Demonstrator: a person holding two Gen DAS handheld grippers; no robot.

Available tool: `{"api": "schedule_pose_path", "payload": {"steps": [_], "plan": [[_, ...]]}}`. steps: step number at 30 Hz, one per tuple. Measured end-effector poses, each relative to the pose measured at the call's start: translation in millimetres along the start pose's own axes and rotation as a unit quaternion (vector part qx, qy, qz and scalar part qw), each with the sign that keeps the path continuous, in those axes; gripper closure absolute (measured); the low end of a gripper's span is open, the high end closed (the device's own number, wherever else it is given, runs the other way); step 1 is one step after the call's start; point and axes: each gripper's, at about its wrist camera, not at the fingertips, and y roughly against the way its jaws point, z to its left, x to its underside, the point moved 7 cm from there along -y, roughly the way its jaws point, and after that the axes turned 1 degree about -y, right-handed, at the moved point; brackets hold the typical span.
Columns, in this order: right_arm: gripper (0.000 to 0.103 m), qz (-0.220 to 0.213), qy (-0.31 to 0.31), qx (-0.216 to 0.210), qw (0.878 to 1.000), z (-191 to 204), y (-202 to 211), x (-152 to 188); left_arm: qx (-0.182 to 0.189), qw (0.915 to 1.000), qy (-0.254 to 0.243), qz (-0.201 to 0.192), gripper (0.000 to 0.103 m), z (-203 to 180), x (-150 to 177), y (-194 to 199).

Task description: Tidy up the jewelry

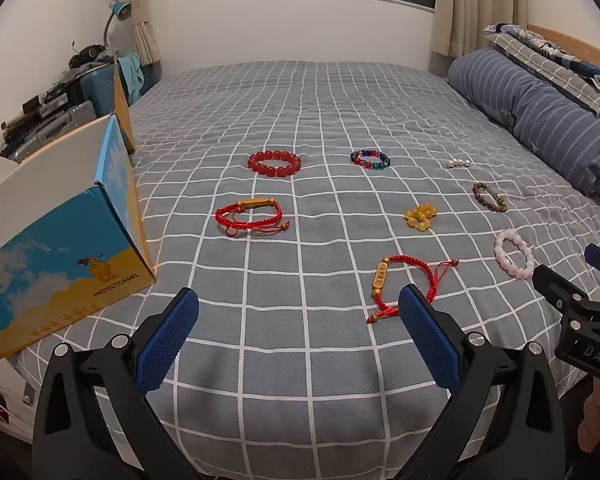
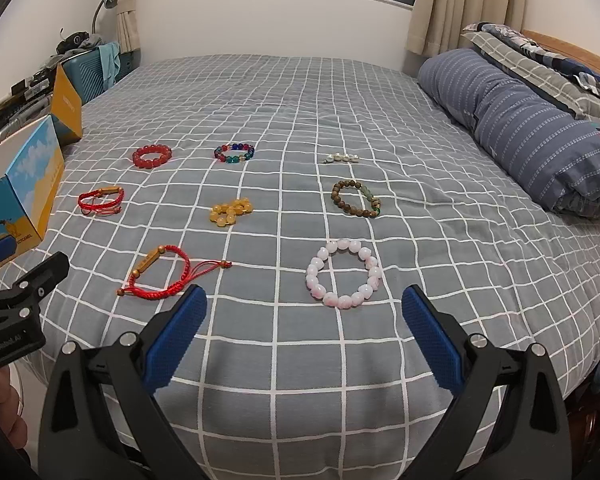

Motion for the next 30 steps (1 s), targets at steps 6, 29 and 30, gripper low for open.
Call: {"api": "schedule_pose_path", "payload": {"steps": [6, 29, 30], "plan": [[0.009, -0.001, 0.003, 0.000, 1.000, 2.1, -0.1, -1.1, 0.003, 1.0000, 0.006, -0.003, 0.006, 1.5, -2.2, 1.5], [0.009, -0.005, 0.014, 0.001, 1.000, 8.5, -0.8, -0.6, 0.011, 0.9997, 0.020, 0.009, 0.006, 4.6, 0.2, 1.3], [0.009, -0.004, 0.014, 0.001, 1.000, 8.8, -0.8, -0.5, 0.011, 0.9997, 0.020, 0.009, 0.006, 4.9, 0.3, 1.6]]}}
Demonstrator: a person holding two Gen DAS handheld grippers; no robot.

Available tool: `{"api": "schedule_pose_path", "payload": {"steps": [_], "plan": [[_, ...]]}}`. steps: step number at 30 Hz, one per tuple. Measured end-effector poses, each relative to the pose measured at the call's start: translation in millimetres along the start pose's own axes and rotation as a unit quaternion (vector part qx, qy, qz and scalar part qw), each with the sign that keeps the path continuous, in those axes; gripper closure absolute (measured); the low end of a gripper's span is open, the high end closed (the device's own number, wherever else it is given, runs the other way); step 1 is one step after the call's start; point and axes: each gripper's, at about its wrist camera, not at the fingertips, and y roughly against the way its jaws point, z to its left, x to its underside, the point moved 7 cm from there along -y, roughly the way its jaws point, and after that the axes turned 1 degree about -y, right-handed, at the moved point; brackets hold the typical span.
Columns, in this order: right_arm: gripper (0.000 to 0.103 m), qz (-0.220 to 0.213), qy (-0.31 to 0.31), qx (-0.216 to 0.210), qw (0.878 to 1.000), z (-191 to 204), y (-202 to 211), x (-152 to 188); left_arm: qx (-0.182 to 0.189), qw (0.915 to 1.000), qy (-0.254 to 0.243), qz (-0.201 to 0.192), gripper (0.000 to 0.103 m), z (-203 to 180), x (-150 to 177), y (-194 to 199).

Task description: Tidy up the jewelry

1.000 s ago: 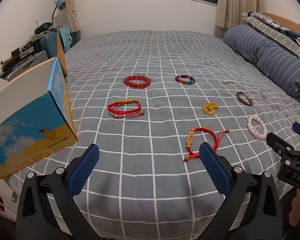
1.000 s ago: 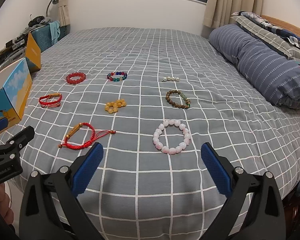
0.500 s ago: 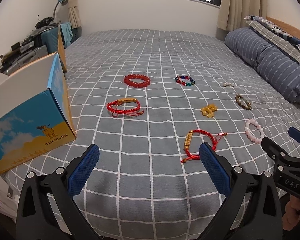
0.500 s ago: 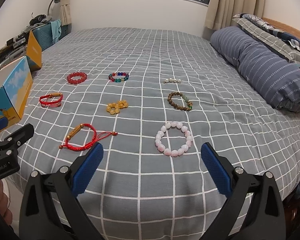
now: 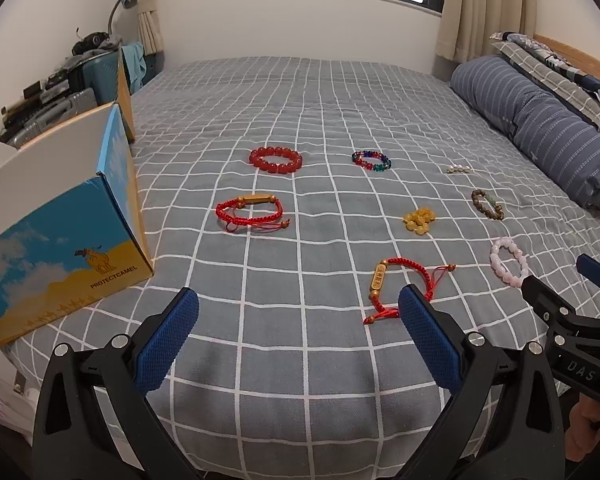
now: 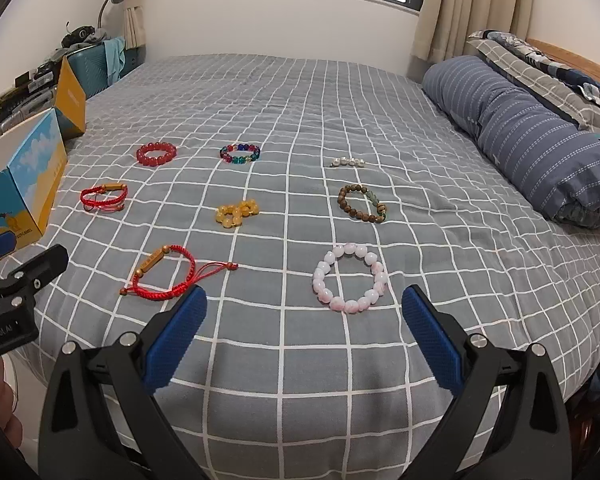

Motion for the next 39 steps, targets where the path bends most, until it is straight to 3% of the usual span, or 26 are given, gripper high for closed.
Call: {"api": "schedule_pose_path", "payload": {"steps": [39], "plan": [[0.009, -0.001, -0.010, 0.000, 1.000, -5.2, 3.4, -2.1, -0.007, 1.0000, 0.000, 0.004, 0.006, 1.5, -1.3, -2.6]]}}
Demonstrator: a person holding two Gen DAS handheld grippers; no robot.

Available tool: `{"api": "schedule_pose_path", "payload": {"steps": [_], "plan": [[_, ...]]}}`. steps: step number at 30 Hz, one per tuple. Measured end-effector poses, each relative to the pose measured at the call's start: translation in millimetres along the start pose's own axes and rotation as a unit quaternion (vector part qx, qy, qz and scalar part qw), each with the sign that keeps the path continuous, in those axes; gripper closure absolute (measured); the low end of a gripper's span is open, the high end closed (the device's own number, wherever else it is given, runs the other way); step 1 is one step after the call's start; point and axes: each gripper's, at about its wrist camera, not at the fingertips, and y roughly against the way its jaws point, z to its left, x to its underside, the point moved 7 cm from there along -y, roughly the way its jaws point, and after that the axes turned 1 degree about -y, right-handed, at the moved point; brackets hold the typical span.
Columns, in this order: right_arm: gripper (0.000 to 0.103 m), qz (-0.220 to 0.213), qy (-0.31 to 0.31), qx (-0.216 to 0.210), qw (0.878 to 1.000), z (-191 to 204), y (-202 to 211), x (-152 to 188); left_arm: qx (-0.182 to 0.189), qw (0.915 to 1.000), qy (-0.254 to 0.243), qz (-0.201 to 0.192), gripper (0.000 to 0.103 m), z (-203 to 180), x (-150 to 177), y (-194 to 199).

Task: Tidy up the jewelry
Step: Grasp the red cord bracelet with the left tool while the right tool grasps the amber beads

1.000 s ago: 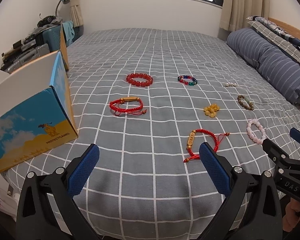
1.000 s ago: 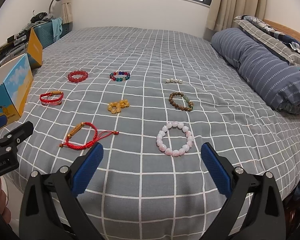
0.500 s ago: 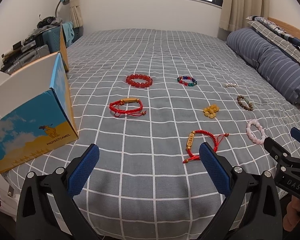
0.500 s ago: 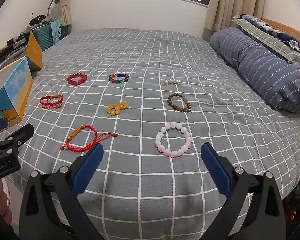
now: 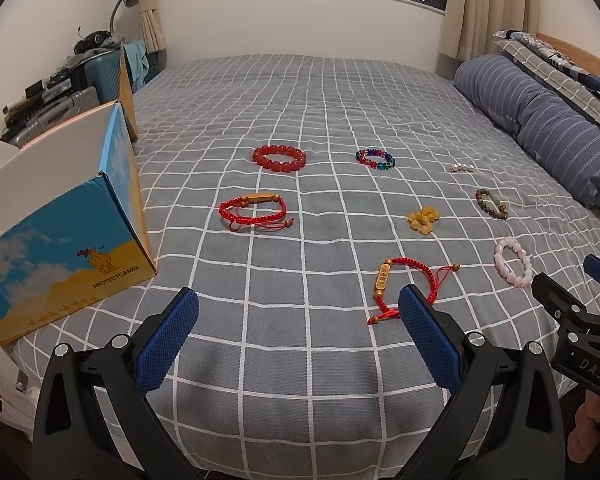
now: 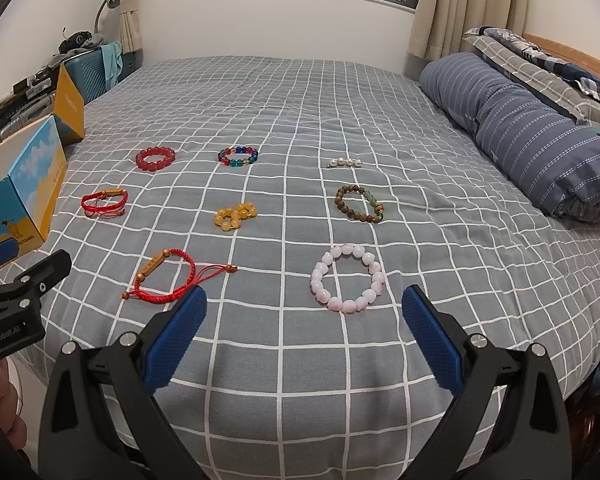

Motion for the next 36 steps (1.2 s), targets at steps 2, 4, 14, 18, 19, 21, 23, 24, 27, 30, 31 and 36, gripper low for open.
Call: {"api": "schedule_pose_path", "payload": {"steps": [2, 4, 14, 18, 19, 21, 23, 24, 27, 30, 31, 36], "plan": [[0.009, 0.000, 0.000, -0.001, 1.000, 0, 1, -1, 0.001, 1.0000, 0.001, 0.000, 0.006, 1, -1, 0], [0.009, -0.002, -0.001, -0.006, 1.000, 2, 3, -3, 0.000, 1.0000, 0.000, -0.002, 0.006, 2, -3, -1], [0.009, -0.013, 0.045, -0.038, 0.998, 31, -13, -43, -0.009, 0.9998, -0.013, 0.015, 0.006, 7, -48, -57], [0.009, 0.011, 0.061, -0.057, 0.996, 47, -49, -56, -0.004, 0.9991, 0.004, 0.042, 0.006, 18, -60, -97], [0.009, 0.019, 0.059, -0.061, 0.996, 51, -61, -58, -0.006, 0.9989, 0.006, 0.047, 0.006, 20, -61, -105], [0.009, 0.032, 0.054, -0.068, 0.996, 55, -79, -61, -0.007, 0.9980, 0.012, 0.061, 0.006, 27, -62, -123], [0.009, 0.041, 0.051, -0.074, 0.995, 60, -97, -63, -0.007, 0.9979, 0.018, 0.062, 0.006, 32, -64, -133], [0.009, 0.049, 0.049, -0.075, 0.995, 62, -107, -63, -0.011, 0.9977, 0.019, 0.064, 0.006, 35, -64, -139], [0.009, 0.073, 0.043, -0.083, 0.993, 68, -132, -60, -0.013, 0.9964, 0.023, 0.081, 0.006, 40, -61, -155], [0.009, 0.091, 0.035, -0.088, 0.991, 71, -149, -55, -0.009, 0.9956, 0.025, 0.091, 0.006, 43, -57, -165], [0.009, 0.095, 0.033, -0.088, 0.991, 71, -152, -54, -0.007, 0.9959, 0.022, 0.087, 0.006, 43, -56, -166], [0.021, 0.112, 0.026, -0.093, 0.989, 72, -164, -51, -0.003, 0.9960, 0.024, 0.086, 0.007, 43, -56, -168]]}}
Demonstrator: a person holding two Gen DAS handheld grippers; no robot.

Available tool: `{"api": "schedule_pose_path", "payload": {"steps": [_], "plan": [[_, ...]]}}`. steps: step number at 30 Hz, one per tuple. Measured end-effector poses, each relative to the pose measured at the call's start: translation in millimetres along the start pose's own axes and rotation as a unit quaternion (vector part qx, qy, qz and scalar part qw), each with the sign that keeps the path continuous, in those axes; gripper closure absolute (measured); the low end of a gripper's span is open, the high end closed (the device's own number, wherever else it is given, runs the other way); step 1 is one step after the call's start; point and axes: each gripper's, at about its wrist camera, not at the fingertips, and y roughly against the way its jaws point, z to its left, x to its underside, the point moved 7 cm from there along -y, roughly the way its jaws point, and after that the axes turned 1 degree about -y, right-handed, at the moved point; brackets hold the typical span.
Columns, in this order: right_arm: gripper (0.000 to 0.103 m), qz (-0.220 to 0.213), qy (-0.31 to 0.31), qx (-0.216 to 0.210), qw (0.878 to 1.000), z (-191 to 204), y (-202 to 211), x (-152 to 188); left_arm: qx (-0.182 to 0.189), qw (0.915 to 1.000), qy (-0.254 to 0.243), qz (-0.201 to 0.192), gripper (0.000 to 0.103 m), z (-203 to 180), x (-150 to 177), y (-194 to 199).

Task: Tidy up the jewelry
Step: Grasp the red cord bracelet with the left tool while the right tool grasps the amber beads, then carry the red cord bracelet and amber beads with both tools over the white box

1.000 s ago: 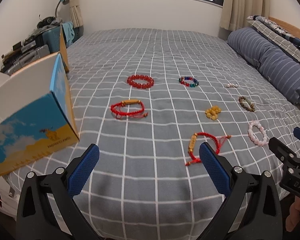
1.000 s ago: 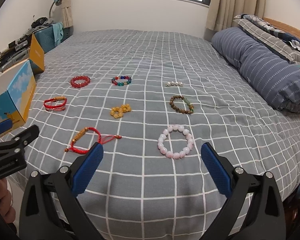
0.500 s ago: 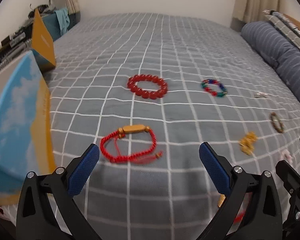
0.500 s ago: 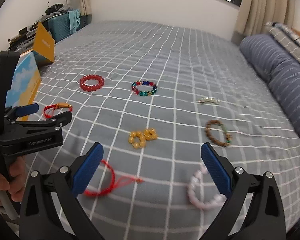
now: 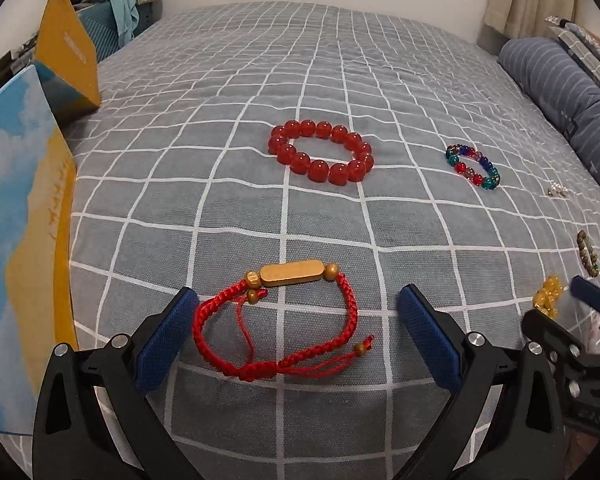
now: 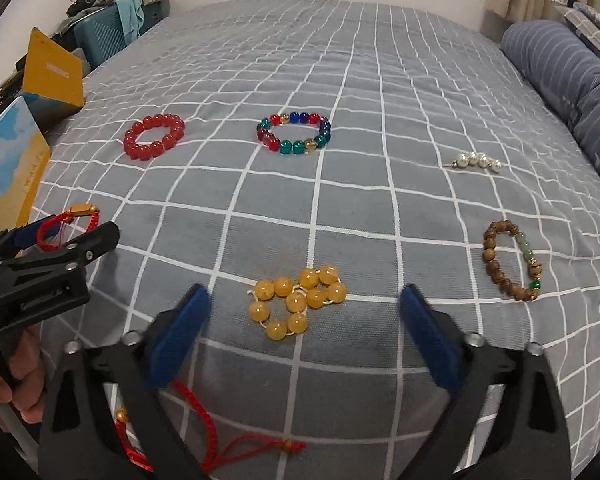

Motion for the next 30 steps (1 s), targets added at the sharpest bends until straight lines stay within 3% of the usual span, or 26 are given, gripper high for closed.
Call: {"api": "schedule_pose_path", "payload": {"steps": [3, 9, 10, 12, 18, 30], "plan": [[0.035, 0.004, -0.005, -0.001, 1.000, -3, -3, 1, -0.006, 1.0000, 0.000, -0.001, 0.018, 3, 1, 2], [0.074, 0.002, -0.004, -0.005, 1.000, -5, 1, 2, -0.007, 0.9999, -0.005, -0.007, 0.050, 6, 5, 11], [0.085, 0.002, -0.002, -0.006, 1.000, -5, 1, 2, -0.008, 0.9999, -0.005, -0.007, 0.058, 7, 5, 12], [0.092, 0.003, -0.004, -0.011, 1.000, -6, 3, 3, -0.003, 1.0000, -0.004, -0.004, 0.070, 9, 5, 15], [0.094, 0.003, -0.014, -0.012, 1.000, -10, 8, 2, 0.020, 0.9998, -0.007, 0.004, 0.087, 8, 5, 23], [0.094, -0.020, -0.027, -0.001, 0.999, -16, 30, -5, 0.028, 0.9993, -0.023, -0.006, 0.091, -4, 1, 38]]}}
